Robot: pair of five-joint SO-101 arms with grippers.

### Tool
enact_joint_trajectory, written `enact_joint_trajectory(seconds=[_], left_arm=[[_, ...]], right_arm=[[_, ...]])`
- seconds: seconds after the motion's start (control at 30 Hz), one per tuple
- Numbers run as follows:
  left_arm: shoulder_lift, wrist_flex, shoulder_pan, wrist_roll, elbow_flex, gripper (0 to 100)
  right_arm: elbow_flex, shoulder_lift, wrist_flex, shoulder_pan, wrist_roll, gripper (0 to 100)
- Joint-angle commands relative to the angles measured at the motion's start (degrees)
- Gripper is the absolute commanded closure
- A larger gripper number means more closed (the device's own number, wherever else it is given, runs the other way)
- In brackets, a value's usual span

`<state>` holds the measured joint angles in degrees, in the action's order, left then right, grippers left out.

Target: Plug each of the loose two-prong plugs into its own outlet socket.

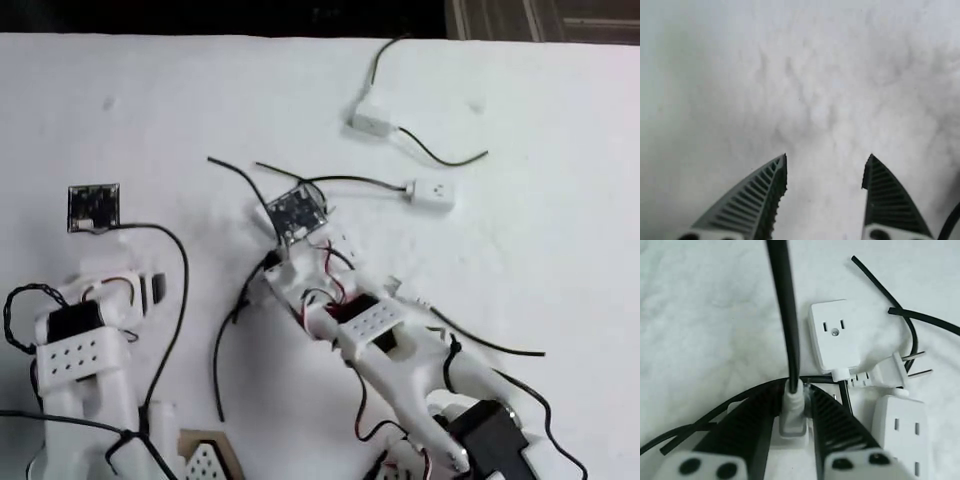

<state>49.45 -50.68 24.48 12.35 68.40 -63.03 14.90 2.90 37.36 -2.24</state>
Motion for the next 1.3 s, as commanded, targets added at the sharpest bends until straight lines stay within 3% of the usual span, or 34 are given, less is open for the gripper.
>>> enact_joint_trajectory(seconds=[0.0,0.4,0.6,0.87,0.97,1.1,1.27], left_arm=[[1.4,0.8,0.2,-0.4,-0.3,75],[1.4,0.8,0.4,-0.4,-0.3,75],[1.4,0.8,0.3,-0.4,-0.3,75],[1.4,0.8,0.2,-0.4,-0.2,75],[1.4,0.9,0.2,-0.4,0.2,75],[1.4,1.9,0.4,-0.4,0.5,75],[1.4,1.9,0.4,-0.4,0.5,75]], right_arm=[[-0.9,0.4,-0.7,-0.1,-0.6,98.1],[-6.5,2.9,0.6,0.5,-4.0,98.1],[-6.9,5.4,5.6,1.6,-10.2,98.1],[-6.7,8.9,5.9,1.5,-9.8,97.6],[-7.0,13.5,6.3,1.3,-9.8,93.1],[-6.1,20.7,13.3,1.5,-6.1,84.9],[-5.5,27.8,19.6,2.0,-3.9,84.8]])
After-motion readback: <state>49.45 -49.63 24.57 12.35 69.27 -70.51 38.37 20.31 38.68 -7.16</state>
